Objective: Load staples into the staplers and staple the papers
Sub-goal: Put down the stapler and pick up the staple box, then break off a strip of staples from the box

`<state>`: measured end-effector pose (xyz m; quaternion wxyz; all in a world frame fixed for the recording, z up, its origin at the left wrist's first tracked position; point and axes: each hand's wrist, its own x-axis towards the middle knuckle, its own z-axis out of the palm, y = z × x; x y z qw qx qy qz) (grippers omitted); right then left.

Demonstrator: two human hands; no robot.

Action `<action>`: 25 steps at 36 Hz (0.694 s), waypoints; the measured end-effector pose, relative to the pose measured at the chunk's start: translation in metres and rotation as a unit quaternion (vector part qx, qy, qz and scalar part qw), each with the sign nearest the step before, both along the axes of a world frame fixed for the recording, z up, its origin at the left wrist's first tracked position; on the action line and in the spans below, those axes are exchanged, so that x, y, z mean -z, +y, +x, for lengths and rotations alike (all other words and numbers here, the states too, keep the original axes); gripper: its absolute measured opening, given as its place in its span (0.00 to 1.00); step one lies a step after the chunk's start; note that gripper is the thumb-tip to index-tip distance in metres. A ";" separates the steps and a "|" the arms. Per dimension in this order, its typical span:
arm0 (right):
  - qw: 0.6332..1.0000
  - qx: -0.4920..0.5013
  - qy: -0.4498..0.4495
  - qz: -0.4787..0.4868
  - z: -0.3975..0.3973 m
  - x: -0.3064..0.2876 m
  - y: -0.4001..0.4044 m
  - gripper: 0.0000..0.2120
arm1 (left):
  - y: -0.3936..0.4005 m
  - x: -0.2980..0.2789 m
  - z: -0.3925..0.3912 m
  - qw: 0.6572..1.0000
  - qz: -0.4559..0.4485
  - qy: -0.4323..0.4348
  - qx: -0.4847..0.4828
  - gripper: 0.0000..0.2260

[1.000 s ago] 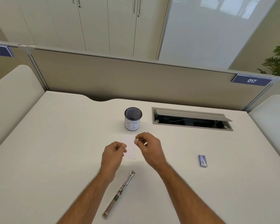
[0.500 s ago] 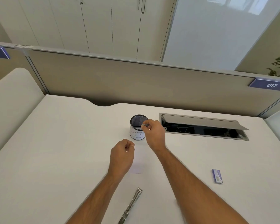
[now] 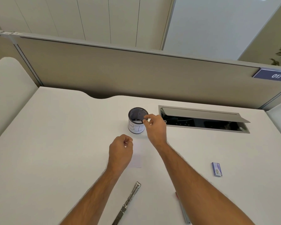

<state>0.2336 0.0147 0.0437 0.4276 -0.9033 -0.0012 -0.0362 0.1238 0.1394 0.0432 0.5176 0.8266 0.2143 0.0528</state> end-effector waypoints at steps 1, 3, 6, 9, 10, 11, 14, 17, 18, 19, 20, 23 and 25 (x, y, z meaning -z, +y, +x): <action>1.000 0.002 -0.002 -0.001 -0.004 0.000 -0.003 0.08 | -0.001 0.000 -0.001 1.000 0.001 0.001 0.000 0.07; 1.000 0.006 -0.004 -0.004 -0.014 -0.001 -0.011 0.08 | -0.005 -0.001 -0.004 1.000 0.003 0.001 0.002 0.07; 1.000 0.020 0.002 -0.002 -0.029 0.000 -0.026 0.09 | -0.012 -0.003 -0.009 1.000 0.008 -0.005 0.005 0.07; 0.999 0.038 0.012 -0.009 -0.046 0.003 -0.044 0.10 | -0.022 -0.006 -0.016 1.000 0.012 -0.009 0.009 0.07; 0.999 0.044 0.017 -0.012 -0.052 0.004 -0.052 0.10 | -0.027 -0.007 -0.020 1.000 0.014 -0.011 0.014 0.07; 0.998 0.049 0.021 -0.014 -0.057 0.005 -0.059 0.09 | -0.032 -0.008 -0.023 1.000 0.012 -0.011 0.017 0.07; 0.997 0.066 0.026 -0.012 -0.074 0.008 -0.079 0.09 | -0.050 -0.008 -0.031 0.999 0.012 -0.014 0.030 0.07; 0.996 0.085 0.036 -0.001 -0.091 0.010 -0.099 0.09 | -0.069 -0.007 -0.038 0.999 0.017 -0.007 0.047 0.07; 0.995 0.091 0.038 0.001 -0.097 0.011 -0.107 0.09 | -0.078 -0.007 -0.040 0.998 0.020 -0.006 0.053 0.07; 0.995 0.093 0.039 0.005 -0.101 0.012 -0.113 0.10 | -0.084 -0.006 -0.041 0.998 0.022 -0.004 0.057 0.07; 0.995 0.095 0.038 0.008 -0.106 0.012 -0.118 0.10 | -0.089 -0.006 -0.042 0.998 0.022 -0.005 0.061 0.07; 0.994 0.106 0.034 0.014 -0.117 0.013 -0.140 0.09 | -0.109 -0.004 -0.045 0.997 0.022 -0.005 0.077 0.07; 0.992 0.116 0.037 0.021 -0.123 0.016 -0.160 0.08 | -0.126 -0.002 -0.047 0.996 0.020 -0.004 0.086 0.07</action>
